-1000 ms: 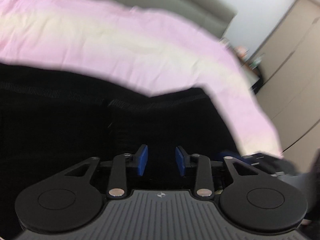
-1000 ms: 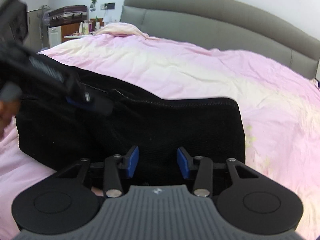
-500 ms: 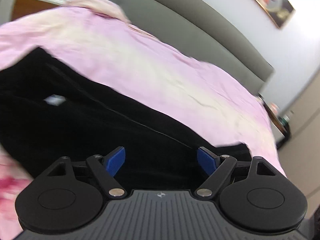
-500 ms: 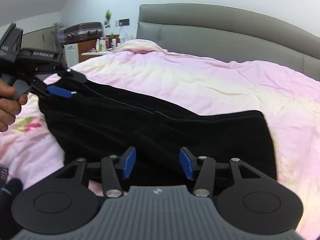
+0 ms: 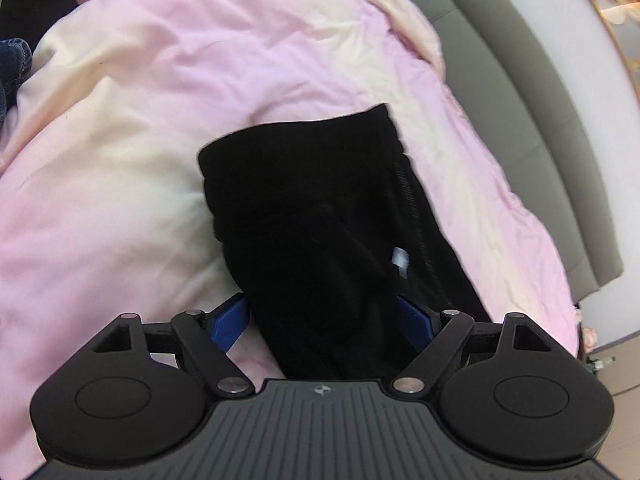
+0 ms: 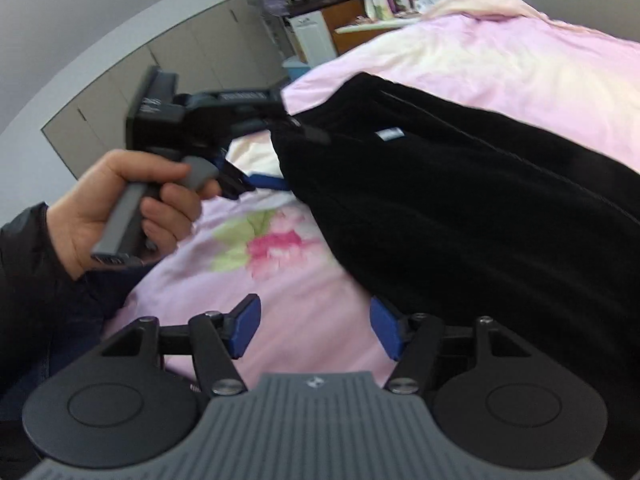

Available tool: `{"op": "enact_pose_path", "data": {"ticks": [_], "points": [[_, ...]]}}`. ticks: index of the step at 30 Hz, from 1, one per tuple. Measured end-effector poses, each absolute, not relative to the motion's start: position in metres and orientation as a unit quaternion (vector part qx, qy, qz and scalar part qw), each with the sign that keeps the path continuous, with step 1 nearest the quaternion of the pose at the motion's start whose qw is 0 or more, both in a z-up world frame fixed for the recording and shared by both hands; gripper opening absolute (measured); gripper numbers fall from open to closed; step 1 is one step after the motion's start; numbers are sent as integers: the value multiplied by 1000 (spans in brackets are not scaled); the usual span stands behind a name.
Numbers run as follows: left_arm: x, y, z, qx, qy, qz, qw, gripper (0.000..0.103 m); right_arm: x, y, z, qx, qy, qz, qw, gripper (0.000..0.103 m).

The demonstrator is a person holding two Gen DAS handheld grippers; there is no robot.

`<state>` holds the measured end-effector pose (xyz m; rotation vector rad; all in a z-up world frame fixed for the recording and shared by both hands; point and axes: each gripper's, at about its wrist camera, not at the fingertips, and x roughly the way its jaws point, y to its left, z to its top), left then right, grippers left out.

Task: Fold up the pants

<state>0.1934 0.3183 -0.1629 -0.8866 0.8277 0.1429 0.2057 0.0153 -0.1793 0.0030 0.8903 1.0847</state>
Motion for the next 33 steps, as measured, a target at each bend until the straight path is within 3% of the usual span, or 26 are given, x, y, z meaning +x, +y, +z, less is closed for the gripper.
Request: {"op": "enact_pose_path", "data": {"ticks": [3,8,11,13,16,25,33], "points": [[203,327,-179,-433,385,67,812,96,235,37,-187,7,411,454,790,58],[217,341,-193,-477,338,42,810,95,258,83,-211,-119,378,318,861,59],[214,347,-202,-510,301,48,804,82,257,100,-232,-113,390,294,865,60],[213,346,-207,-508,296,56,807,56,249,105,-240,-130,373,290,872,60],[212,339,-200,-487,287,61,823,42,248,102,-241,-117,364,290,877,61],[205,227,-106,-169,219,59,959,39,212,54,-209,-26,347,287,892,56],[202,109,-102,106,184,-14,977,39,162,-24,-174,-46,277,244,928,57]]}}
